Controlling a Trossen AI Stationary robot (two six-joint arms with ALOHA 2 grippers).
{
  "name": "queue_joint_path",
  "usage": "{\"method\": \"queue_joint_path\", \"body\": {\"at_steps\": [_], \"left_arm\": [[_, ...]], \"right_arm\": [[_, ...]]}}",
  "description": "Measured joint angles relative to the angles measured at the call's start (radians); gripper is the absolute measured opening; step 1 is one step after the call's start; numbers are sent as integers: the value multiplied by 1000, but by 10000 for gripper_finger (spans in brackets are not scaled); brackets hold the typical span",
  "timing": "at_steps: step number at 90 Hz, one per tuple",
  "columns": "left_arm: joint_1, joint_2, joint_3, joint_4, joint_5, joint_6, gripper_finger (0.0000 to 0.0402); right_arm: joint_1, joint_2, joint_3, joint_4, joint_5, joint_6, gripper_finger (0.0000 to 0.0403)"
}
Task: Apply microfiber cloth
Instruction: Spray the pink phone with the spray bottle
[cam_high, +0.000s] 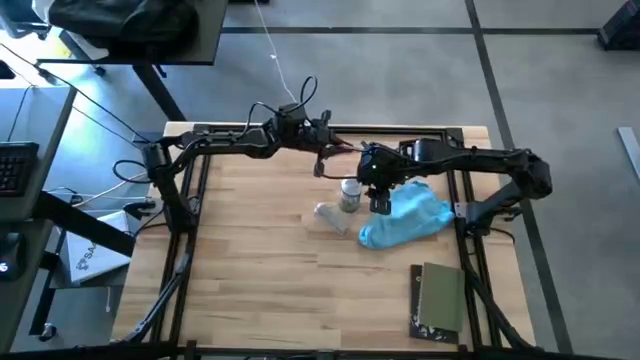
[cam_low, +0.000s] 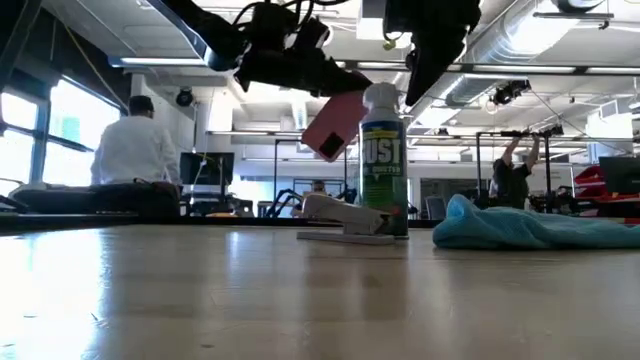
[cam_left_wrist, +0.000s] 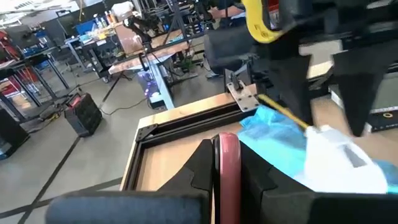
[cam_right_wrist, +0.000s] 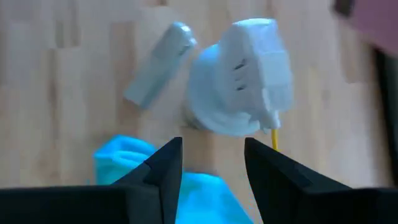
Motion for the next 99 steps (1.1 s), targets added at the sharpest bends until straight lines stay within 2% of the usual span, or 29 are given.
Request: {"method": "queue_joint_path", "body": {"at_steps": [15,27,49,67,79,99], "left_arm": [[0,0,0,0,0,9,10],[1,0,0,0,0,9,10],[10,-14,0,-17,-8,17,10],[26,-58,2,-53,-56,43,10],[31,-63,2,-31,-51,43,10],[30,-64,2,110,-45,66,10]], "right_arm": [[-2,0,0,33,121,-113,142],[-13,0,0,88,145,-209,142],[-27,-1,-34,186,92,-318,142],[-27,-19,-36,150,85,-320,142],[-29,-80,-36,135,76,-316,142],[-66,-211,-42,168,19,-256,142]]}}
